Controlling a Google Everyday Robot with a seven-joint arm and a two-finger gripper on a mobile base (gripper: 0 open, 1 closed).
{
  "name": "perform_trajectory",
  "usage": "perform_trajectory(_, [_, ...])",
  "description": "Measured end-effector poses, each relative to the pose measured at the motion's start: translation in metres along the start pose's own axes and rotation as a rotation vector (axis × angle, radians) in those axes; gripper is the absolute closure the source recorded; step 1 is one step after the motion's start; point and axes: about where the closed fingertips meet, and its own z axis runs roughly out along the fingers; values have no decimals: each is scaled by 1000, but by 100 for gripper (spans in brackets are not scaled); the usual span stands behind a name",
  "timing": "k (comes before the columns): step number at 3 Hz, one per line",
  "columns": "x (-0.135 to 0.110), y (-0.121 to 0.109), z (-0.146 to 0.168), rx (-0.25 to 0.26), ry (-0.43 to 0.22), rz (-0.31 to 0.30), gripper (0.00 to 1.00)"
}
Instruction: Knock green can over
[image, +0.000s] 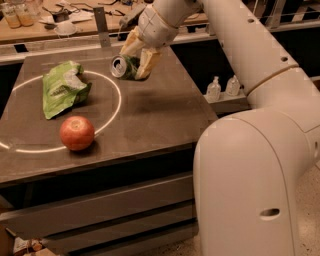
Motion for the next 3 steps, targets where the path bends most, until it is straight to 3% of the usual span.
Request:
perform_trajectory(1, [-7,5,9,-71,2,-134,100])
perform_trajectory(2, [-11,9,25,-142,0,-223,100])
perform_trajectory(3, [-5,19,37,-219,44,-258,83])
